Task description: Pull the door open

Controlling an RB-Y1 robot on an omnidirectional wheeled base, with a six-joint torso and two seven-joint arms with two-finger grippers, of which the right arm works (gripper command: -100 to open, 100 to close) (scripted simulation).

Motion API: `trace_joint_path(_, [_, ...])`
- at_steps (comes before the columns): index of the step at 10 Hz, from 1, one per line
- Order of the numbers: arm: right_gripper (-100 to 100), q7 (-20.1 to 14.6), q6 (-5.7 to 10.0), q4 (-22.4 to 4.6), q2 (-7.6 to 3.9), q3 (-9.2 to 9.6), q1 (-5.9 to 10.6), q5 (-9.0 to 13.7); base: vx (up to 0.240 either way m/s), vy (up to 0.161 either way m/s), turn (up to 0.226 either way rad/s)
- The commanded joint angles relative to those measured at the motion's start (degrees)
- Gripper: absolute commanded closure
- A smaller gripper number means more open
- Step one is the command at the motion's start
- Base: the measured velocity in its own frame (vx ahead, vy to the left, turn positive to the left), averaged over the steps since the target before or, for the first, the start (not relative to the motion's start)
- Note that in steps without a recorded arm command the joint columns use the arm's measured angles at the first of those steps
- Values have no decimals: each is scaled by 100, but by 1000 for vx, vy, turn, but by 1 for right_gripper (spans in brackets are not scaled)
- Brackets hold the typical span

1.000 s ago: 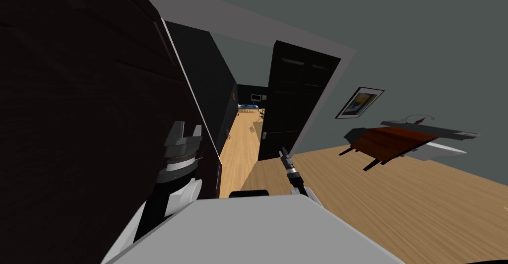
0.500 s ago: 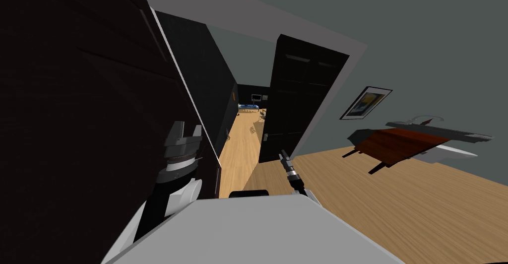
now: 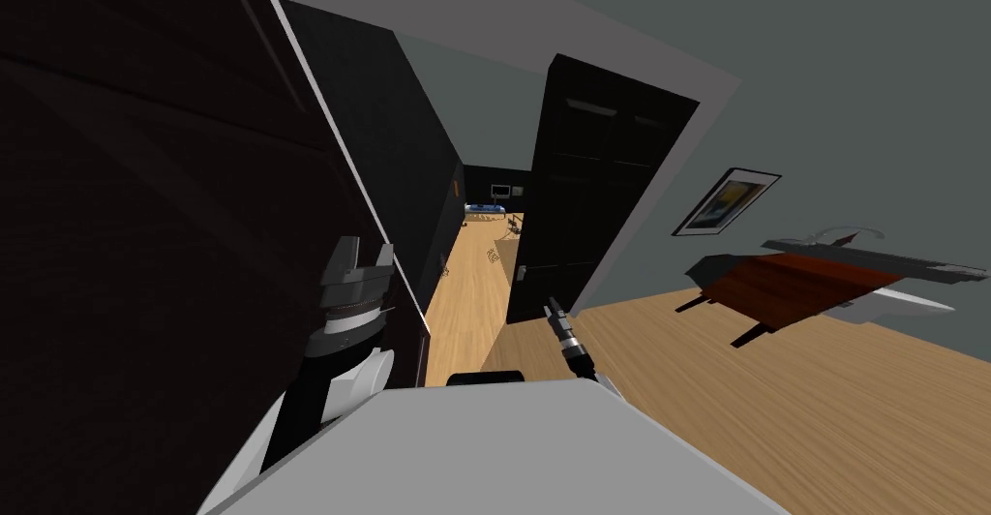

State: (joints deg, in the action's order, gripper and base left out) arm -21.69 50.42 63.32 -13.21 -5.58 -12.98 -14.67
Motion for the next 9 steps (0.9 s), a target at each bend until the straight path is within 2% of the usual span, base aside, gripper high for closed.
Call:
trace_joint_path(1, [-100,-78,62,-227,-20,-4,51,-44,171,33,8])
trace_joint_path(5, [-100,-333,236,-902,-108,-17,195,-178,177,16,4])
trace_joint_path(9, [-100,-468,327,-1259,-154,-23,271,-249,135,25,-8])
